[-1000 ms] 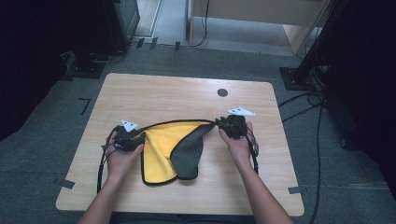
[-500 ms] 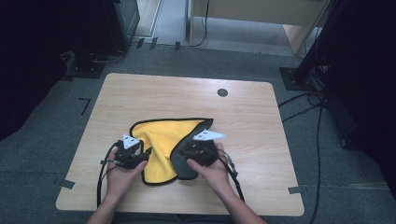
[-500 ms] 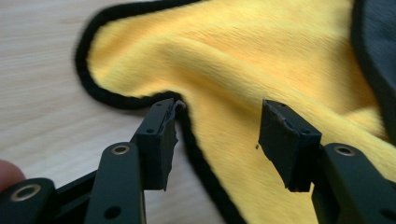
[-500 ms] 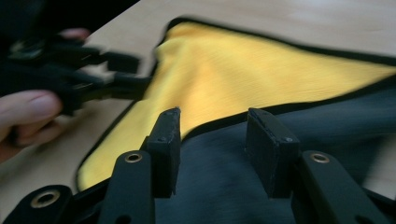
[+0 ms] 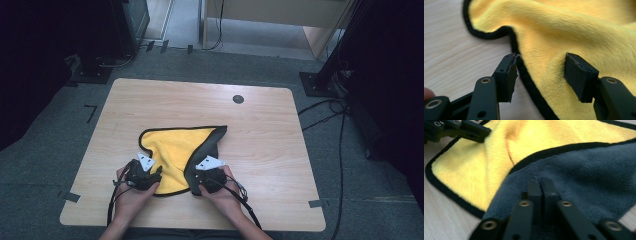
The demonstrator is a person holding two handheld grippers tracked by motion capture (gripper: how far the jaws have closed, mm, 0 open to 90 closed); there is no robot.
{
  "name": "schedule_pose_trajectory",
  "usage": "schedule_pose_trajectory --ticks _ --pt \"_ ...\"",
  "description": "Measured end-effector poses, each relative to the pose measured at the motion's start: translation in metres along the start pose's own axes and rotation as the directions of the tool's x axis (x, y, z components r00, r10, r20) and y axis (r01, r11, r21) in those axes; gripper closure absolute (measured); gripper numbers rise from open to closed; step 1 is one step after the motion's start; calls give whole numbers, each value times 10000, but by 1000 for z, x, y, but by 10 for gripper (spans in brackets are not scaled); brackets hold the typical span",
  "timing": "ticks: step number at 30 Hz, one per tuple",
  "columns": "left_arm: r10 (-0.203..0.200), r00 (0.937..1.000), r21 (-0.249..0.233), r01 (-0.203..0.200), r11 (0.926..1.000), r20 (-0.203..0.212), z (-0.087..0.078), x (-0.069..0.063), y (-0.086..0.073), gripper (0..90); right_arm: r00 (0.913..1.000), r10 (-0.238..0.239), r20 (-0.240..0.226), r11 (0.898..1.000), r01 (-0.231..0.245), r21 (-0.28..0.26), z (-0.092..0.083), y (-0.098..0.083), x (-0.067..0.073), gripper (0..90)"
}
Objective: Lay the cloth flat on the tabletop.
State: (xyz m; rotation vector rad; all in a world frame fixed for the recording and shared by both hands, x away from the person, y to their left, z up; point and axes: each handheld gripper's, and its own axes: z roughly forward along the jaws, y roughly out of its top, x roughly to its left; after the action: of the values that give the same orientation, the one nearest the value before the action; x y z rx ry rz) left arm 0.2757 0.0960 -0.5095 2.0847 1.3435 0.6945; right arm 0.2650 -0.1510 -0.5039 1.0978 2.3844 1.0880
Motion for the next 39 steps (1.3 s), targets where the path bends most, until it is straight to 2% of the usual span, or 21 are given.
schedule_pose_trajectory --ticks 2,4,7,10,11,12,16,17,18,19,20,22,23,24,27,29,32,33,34,38,39 --pt "-149 9996 -37 148 9999 -257 2 8 0 430 9995 313 54 9995 -312 -108 -2 -1 -10 900" --pt "-358 9993 14 359 9994 -114 4 14 1 430 9989 465 57 9987 -464 -191 -4 -1 -14 900" --pt "-144 9969 -97 137 9999 -776 6 17 2 433 9935 965 597 9948 -943 -373 -15 -2 -29 900" --pt "-279 9968 -77 274 9996 -745 7 22 2 433 9885 1297 779 9909 -1264 -465 -22 -5 -41 900" --pt "-482 9969 -63 479 9988 -629 7 28 1 431 9803 1733 949 9841 -1684 -572 -30 -9 -52 900" --pt "-500 9967 -56 497 9987 -633 7 30 1 430 9774 1808 1094 9825 -1744 -653 -34 -10 -57 900" --pt "-566 9966 -64 563 9984 -591 8 33 1 436 9699 2088 1249 9763 -1992 -848 -46 -11 -63 900" --pt "-448 9978 -184 440 9989 -481 7 33 -1 442 9722 2215 758 9714 -2132 -1044 -51 -9 -59 838" --pt "-448 9978 -184 440 9989 -481 7 33 -1 442 9722 2215 758 9714 -2132 -1044 -51 -9 -59 838" --pt "-610 9979 -168 606 9980 -214 7 35 -2 442 9778 2088 -189 9698 -2095 -1251 -52 -4 -46 759" --pt "-610 9979 -168 606 9980 -214 7 35 -2 442 9778 2088 -189 9698 -2095 -1251 -52 -4 -46 759" --pt "-866 9962 -148 867 9961 87 7 39 -3 441 9834 1673 -700 9746 -1757 -1393 -48 2 -27 692" --pt "-1010 9947 -145 1013 9948 187 7 39 -4 438 9830 1276 -1320 9762 -1480 -1584 -40 8 -10 609" --pt "-1067 9939 -144 1071 9941 261 6 40 -5 438 9830 1276 -1320 9762 -1480 -1584 -40 8 -10 609" --pt "-892 9948 -102 898 9959 490 4 39 -7 425 9874 873 -1318 9907 -1000 -928 -17 14 13 495" --pt "-888 9945 -96 895 9959 558 4 39 -7 420 9920 614 -1107 9962 -677 -540 -6 11 21 513" --pt "-940 9936 -83 947 9955 627 4 40 -7 420 9994 -91 -345 9995 81 -294 -1 5 24 740" --pt "-976 9930 -76 983 9951 668 4 41 -7 420 9994 -91 -345 9995 81 -294 -1 5 24 740" --pt "-998 9926 -77 1006 9949 694 4 41 -7 419 10000 -6 -9 9990 5 -454 -5 2 18 888" --pt "-995 9925 -75 1003 9949 714 4 41 -7 417 9982 567 195 9959 -552 -719 -15 1 2 900" --pt "-1007 9924 -86 1016 9948 709 5 41 -7 415 9953 785 565 9939 -737 -820 -23 0 -6 900"
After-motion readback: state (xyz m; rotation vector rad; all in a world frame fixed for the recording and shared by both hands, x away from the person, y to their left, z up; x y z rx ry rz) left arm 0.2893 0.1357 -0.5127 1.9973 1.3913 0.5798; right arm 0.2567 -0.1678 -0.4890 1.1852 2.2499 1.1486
